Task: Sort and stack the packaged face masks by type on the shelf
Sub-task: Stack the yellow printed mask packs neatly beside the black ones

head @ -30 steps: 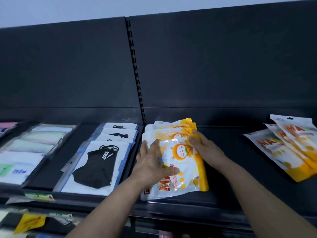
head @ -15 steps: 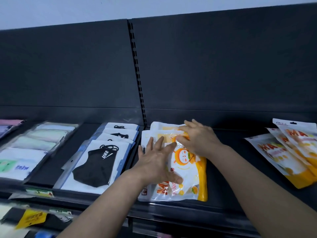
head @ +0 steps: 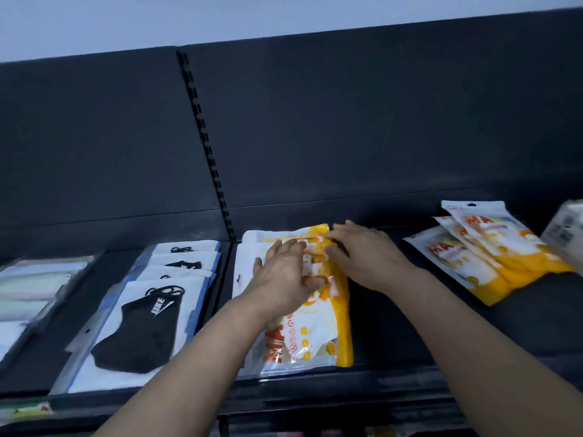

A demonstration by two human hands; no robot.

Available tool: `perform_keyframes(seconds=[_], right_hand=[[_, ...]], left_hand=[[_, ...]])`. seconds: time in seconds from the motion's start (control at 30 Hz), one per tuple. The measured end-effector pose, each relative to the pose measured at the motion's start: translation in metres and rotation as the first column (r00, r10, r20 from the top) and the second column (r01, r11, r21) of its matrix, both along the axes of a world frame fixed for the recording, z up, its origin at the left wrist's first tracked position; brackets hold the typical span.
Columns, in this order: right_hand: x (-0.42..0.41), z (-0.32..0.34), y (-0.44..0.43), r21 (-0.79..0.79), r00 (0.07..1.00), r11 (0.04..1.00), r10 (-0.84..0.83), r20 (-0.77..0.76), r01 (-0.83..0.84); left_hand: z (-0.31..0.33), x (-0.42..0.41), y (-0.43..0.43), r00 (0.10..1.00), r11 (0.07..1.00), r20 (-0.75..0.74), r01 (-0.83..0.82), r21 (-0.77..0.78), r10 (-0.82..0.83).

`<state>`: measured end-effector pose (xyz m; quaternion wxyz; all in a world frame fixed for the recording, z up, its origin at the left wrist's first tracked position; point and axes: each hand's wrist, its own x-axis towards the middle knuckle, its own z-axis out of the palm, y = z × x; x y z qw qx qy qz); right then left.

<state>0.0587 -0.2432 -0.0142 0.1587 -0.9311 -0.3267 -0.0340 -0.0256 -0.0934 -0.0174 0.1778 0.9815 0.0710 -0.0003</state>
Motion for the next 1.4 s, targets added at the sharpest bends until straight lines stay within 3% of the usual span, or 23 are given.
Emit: perform_keyframes(seconds=[0.13,0.33,0.53,0.63,0.7,0.8,0.9,0.93,1.0,1.1,1.2,1.27,1.33,1.4], right_hand=[[0.01,-0.018,-0.084,-0.062,0.973,0.972,-0.224,0.051,0.227],[0.039,-0.025,-0.186,-0.18,0.865,0.848,-0.475,0.162,0.499],[0.091,-0.029,-0.225,-0.317,0.877,0.829,-0.481,0.021,0.462],[0.103,-0.035,-0.23,-0.342,0.89,0.855,-0.445,-0.095,0.391],[0.106,-0.036,-0.236,-0.359,0.912,0.862,-0.405,-0.06,0.359],[0.107,-0.026,-0.254,-0.188,0.932,0.914,-0.344,0.115,0.36],[0.106,-0.01,-0.271,0.135,0.893,0.945,-0.326,0.311,0.298],[0.105,-0.007,-0.272,0.197,0.882,0.947,-0.31,0.354,0.254],[0.102,-0.005,-0.274,0.231,0.884,0.948,-0.294,0.363,0.22],[0.102,-0.012,-0.279,0.234,0.898,0.952,-0.272,0.346,0.198],[0.107,-0.019,-0.287,0.292,0.912,0.923,-0.326,0.249,0.25],[0.105,-0.019,-0.285,0.331,0.91,0.91,-0.337,0.241,0.25],[0.101,-0.013,-0.285,0.382,0.903,0.905,-0.313,0.295,0.189],[0.098,-0.012,-0.289,0.329,0.938,0.937,-0.215,0.271,0.119]], left_hand=[[-0.003,0.024,-0.046,0.99,0.992,0.066,0.122,0.018,-0.123],[-0.018,0.062,-0.132,0.969,0.962,0.026,0.242,0.127,-0.247],[-0.03,0.111,-0.216,0.925,0.91,0.038,0.363,0.199,-0.378],[-0.05,0.12,-0.231,0.935,0.932,-0.066,0.354,0.076,-0.349],[-0.06,0.115,-0.231,0.943,0.952,-0.151,0.304,0.026,-0.297],[-0.064,0.1,-0.233,0.954,0.955,-0.211,0.248,0.164,-0.212],[-0.057,0.092,-0.241,0.976,0.859,-0.181,0.197,0.472,-0.124],[-0.055,0.093,-0.243,0.983,0.841,-0.148,0.17,0.513,-0.108],[-0.053,0.098,-0.244,0.99,0.883,-0.09,0.135,0.45,-0.105],[-0.062,0.108,-0.238,0.997,0.981,-0.078,0.042,0.191,-0.027],[-0.071,0.118,-0.228,0.996,0.987,-0.075,-0.037,0.155,0.05],[-0.071,0.12,-0.221,0.996,0.998,-0.057,-0.061,0.033,0.063],[-0.065,0.116,-0.216,0.986,0.974,0.085,-0.122,-0.193,0.141],[-0.055,0.107,-0.212,0.896,0.942,0.35,-0.177,-0.287,0.275]])
